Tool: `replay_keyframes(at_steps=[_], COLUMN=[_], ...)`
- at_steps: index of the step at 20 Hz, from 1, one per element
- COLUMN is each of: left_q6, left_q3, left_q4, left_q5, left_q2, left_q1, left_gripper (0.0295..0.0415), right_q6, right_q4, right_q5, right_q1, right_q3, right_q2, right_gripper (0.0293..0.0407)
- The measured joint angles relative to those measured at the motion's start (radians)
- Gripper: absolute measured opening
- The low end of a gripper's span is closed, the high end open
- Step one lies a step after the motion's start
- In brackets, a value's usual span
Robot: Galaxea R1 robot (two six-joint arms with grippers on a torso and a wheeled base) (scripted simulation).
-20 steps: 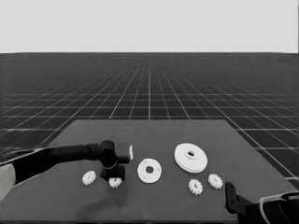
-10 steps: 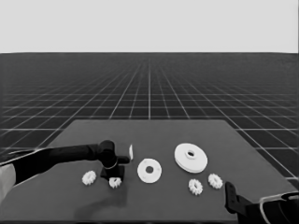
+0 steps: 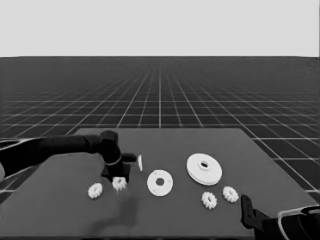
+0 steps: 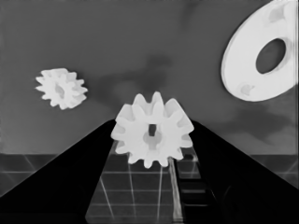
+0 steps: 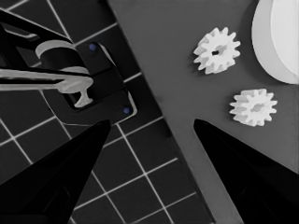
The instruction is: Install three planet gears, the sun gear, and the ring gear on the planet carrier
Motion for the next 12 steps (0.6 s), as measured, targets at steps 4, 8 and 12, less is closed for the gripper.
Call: replay_keyframes(at_steps=[4,8,12], left_q6=[-0.14,-0.145,-0.142], left_q3=[-0.136,-0.266,-0.286], left_q4=[-0.005,-0.008,-0.008], left_q5=[0.03,0.03,0.03], left_q2=[0.267,0.415,0.43], left_q1=[-0.008,-0.009,-0.009], left_gripper=[0.0312,0.0312,0.0312], right_q6=[0.0,0.0,0.0], right_q4=[0.0,0.0,0.0], right_q5=[0.0,0.0,0.0], right_q1=[0.0,0.0,0.0], right_q3=[0.0,0.0,0.0], right_q2=[0.0,0.0,0.0], right_gripper=[0.0385,0.0385,0.0385])
